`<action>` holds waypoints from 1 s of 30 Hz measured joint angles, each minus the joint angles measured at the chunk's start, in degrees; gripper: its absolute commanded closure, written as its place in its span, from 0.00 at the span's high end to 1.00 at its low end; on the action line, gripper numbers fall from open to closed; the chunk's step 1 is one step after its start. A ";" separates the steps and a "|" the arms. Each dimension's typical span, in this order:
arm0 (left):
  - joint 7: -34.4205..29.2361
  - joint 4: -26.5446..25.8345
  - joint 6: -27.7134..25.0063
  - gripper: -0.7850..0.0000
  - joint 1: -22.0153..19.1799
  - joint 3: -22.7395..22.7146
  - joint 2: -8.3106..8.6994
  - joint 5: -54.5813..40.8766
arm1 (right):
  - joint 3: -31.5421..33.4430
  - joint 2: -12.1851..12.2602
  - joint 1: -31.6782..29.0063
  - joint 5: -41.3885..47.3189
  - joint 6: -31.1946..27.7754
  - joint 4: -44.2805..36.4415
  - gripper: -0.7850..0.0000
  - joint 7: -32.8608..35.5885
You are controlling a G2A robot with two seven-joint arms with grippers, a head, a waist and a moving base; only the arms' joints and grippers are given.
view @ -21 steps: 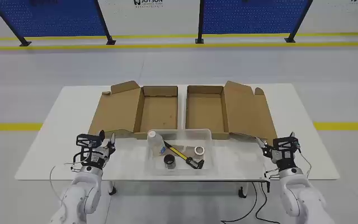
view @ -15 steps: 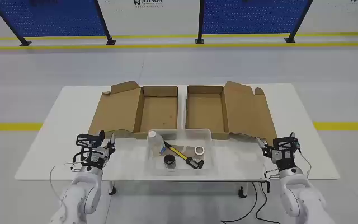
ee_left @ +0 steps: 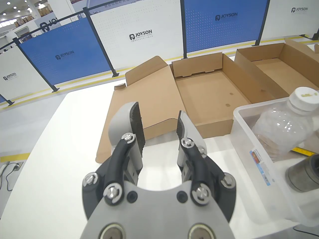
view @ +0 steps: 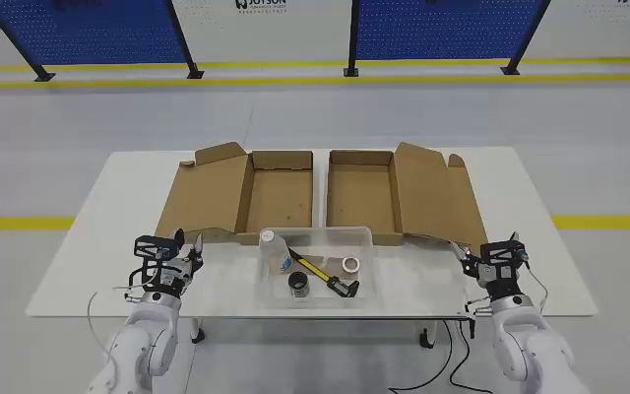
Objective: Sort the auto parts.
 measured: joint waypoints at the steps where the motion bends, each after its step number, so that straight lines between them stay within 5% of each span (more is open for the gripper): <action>1: 0.00 -0.11 -0.07 1.00 -0.19 0.02 -0.01 0.01 | 0.00 0.00 0.00 0.00 0.00 0.00 1.00 0.00; 11: -2.87 -3.09 -6.12 1.00 -4.77 3.67 -0.24 0.48 | 0.00 0.00 0.00 0.00 0.00 0.00 1.00 0.00; 21: -7.39 -4.64 -13.18 1.00 -6.87 6.81 -0.62 -8.94 | 0.00 0.00 0.00 0.00 0.00 0.00 1.00 0.00; 30: -7.93 -0.28 -14.93 1.00 -9.30 11.56 -1.10 -9.56 | 0.00 0.00 0.00 0.00 0.00 0.00 1.00 0.00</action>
